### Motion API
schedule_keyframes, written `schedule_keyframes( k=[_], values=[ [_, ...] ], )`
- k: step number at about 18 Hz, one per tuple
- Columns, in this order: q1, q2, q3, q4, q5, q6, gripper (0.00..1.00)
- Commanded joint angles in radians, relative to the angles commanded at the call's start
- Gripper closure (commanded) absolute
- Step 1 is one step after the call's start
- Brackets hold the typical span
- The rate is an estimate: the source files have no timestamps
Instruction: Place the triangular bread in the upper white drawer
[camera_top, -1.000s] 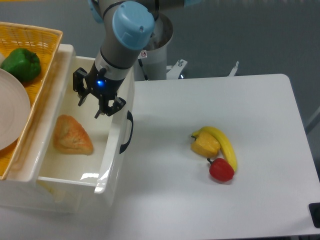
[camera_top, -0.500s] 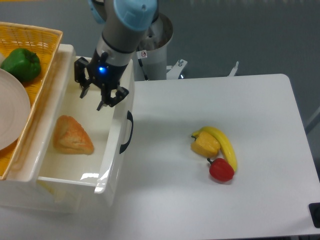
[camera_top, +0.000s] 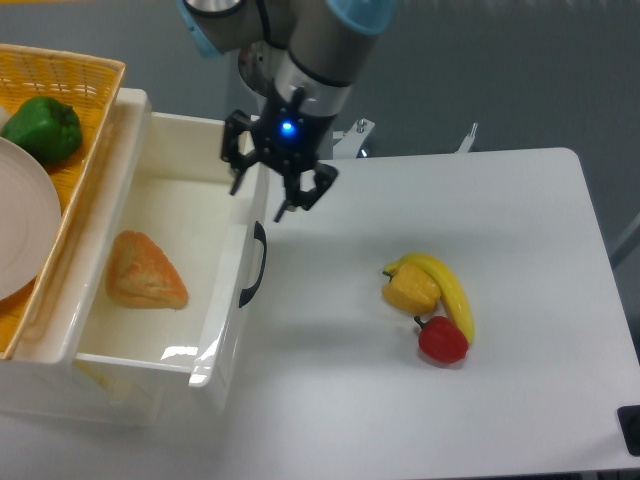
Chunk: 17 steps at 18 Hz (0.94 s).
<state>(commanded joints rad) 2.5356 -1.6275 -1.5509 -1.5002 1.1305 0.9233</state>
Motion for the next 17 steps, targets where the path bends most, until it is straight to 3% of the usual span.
schedule_keyframes(
  k=[6,11,17],
  values=[
    [0.014,-0.029,0.0,0.067,0.152,0.005,0.0],
    [0.015,-0.086,0.006,0.123,0.268,0.006,0.0],
    [0.061,-0.141,-0.003,0.169,0.298,0.006,0.0]
  ],
)
